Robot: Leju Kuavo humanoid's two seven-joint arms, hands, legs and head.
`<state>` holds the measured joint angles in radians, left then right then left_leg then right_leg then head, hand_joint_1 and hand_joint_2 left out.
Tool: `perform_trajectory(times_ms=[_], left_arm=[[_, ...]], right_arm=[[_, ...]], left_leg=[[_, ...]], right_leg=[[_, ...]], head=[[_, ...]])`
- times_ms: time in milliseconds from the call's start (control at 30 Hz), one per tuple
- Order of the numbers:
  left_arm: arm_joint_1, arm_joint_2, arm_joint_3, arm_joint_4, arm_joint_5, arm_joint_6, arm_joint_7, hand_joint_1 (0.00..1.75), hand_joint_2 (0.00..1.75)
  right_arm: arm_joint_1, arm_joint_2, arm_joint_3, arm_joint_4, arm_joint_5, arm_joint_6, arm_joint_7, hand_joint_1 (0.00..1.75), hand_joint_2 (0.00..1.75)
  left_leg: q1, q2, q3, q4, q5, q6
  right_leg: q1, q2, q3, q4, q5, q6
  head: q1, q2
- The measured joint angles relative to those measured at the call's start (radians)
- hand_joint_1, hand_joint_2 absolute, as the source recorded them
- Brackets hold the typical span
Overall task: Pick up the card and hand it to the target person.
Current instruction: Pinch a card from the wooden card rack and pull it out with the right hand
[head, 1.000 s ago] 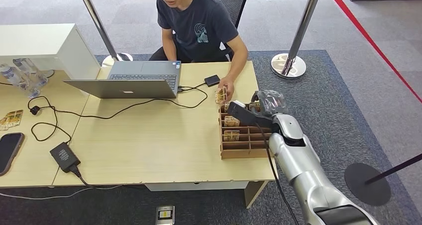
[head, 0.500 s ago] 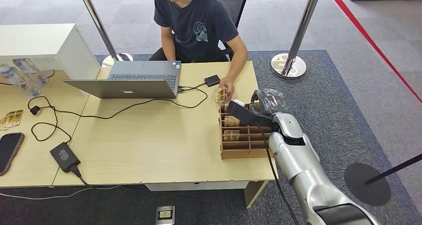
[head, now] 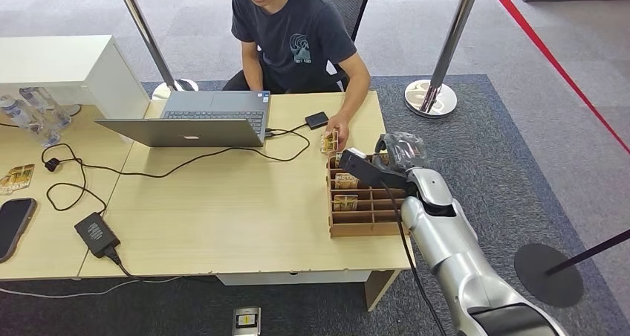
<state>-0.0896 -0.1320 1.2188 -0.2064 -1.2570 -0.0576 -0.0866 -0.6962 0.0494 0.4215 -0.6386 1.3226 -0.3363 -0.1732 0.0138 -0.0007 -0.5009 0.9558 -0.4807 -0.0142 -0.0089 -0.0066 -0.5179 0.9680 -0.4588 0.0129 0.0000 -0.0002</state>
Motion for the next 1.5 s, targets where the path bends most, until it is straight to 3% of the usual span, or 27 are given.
perform_trajectory(times_ms=[367,667,733,900,1500], left_arm=[[0.000,0.000,0.000,0.000,-0.001,0.001,0.000,0.00,0.00],[0.000,0.000,0.000,0.000,-0.002,0.001,0.000,0.00,0.00],[0.000,0.000,0.000,0.000,-0.002,0.002,0.000,0.00,0.00],[0.000,-0.001,0.000,0.000,-0.001,0.003,0.000,0.00,0.00],[0.000,-0.001,0.000,0.000,-0.002,0.003,0.000,0.00,0.00]], right_arm=[[0.000,-0.003,0.000,0.000,0.000,-0.002,0.000,1.26,1.75],[0.000,-0.008,-0.002,0.000,0.000,-0.002,0.000,1.31,1.75],[0.000,-0.008,-0.003,0.000,0.000,-0.002,0.000,1.37,1.75],[0.000,-0.011,-0.003,0.001,-0.001,0.000,-0.009,1.73,1.75],[-0.008,-0.015,-0.003,0.005,-0.006,0.002,-0.021,1.75,1.75]], left_leg=[[0.000,0.000,0.000,0.000,0.000,0.000],[0.000,0.000,0.000,0.000,0.000,0.000],[0.000,0.000,0.000,0.000,0.000,0.000],[0.000,0.000,0.000,0.000,0.000,0.000],[0.000,0.000,0.000,0.000,0.001,0.000]], right_leg=[[0.000,0.000,0.000,0.000,0.000,0.000],[0.000,0.000,0.000,0.000,0.001,-0.001],[0.000,0.000,0.000,0.000,0.001,-0.001],[0.000,0.000,0.000,0.000,0.001,-0.001],[0.000,0.000,0.000,0.000,0.002,0.000]], head=[[0.000,0.000],[0.000,0.000],[0.000,0.000],[0.000,0.000],[0.000,0.000]])
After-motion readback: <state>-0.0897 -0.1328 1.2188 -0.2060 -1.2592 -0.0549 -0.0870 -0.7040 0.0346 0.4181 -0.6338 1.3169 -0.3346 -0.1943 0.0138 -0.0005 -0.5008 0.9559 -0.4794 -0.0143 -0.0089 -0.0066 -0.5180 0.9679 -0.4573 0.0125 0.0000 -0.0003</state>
